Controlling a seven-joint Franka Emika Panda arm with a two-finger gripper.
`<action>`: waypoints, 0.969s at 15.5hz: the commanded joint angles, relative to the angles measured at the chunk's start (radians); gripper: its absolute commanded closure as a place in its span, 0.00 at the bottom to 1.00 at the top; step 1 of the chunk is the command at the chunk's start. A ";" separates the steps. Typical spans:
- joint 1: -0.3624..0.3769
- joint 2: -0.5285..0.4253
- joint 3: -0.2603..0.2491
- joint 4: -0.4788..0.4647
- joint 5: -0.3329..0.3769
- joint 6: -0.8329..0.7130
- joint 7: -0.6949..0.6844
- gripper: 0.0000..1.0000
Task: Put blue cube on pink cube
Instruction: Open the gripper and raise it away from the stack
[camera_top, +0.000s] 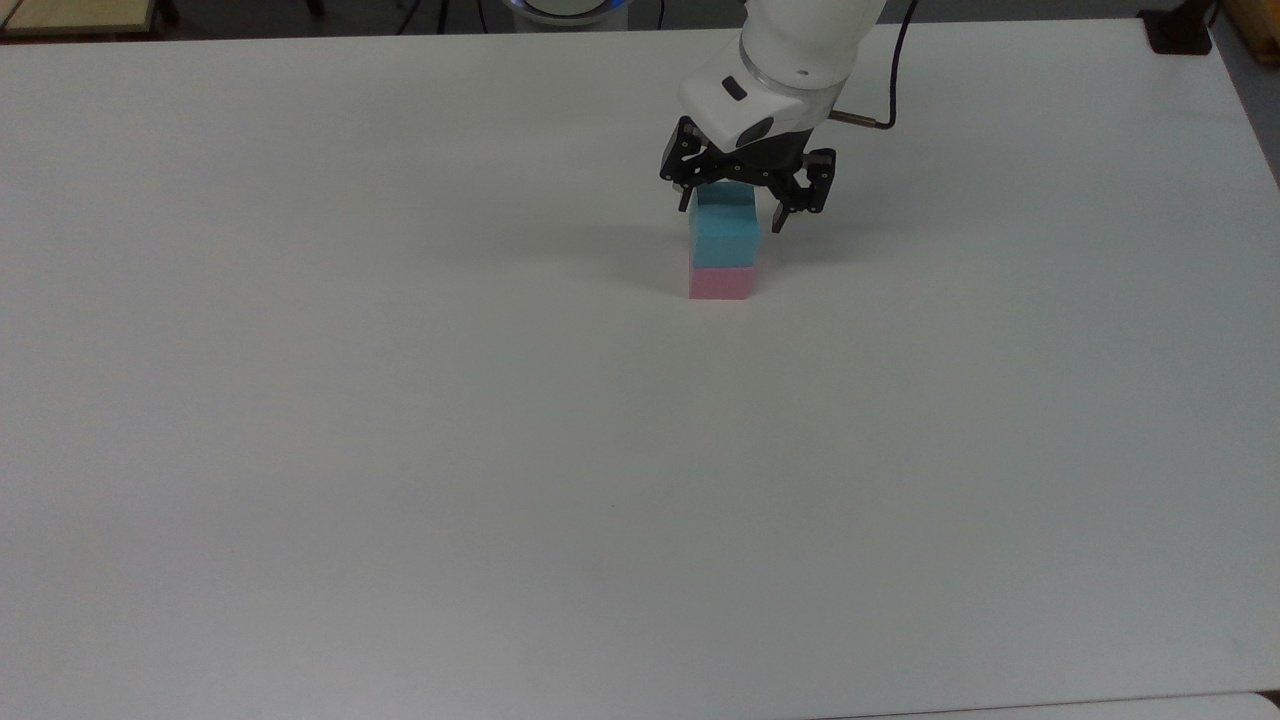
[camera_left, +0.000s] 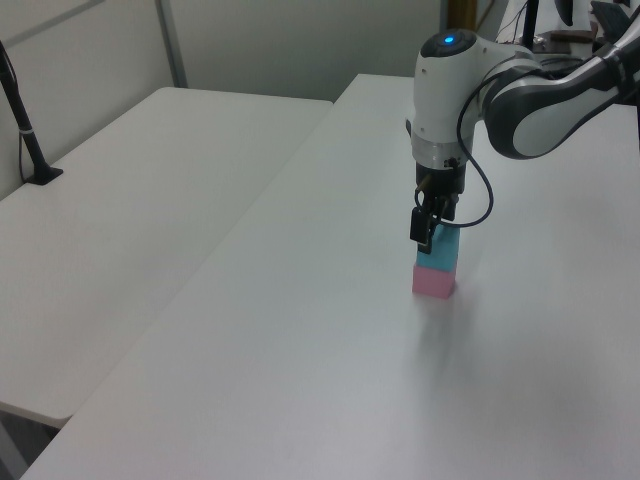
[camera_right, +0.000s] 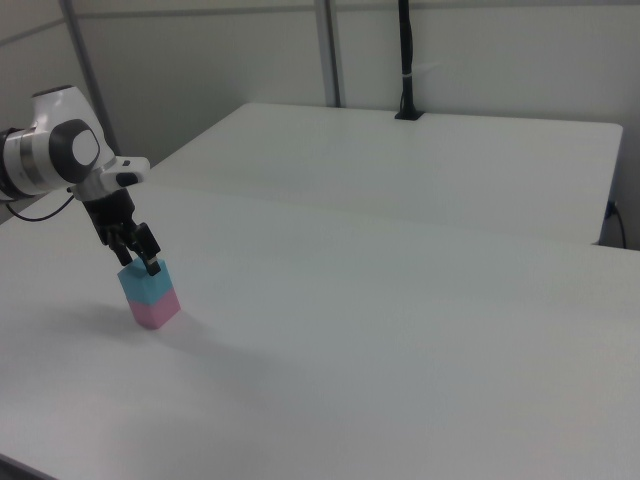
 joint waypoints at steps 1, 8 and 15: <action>0.000 -0.007 -0.003 0.000 -0.022 0.005 0.025 0.00; -0.192 -0.177 -0.045 0.170 0.000 -0.299 -0.189 0.00; -0.223 -0.240 -0.251 0.353 0.036 -0.547 -0.706 0.00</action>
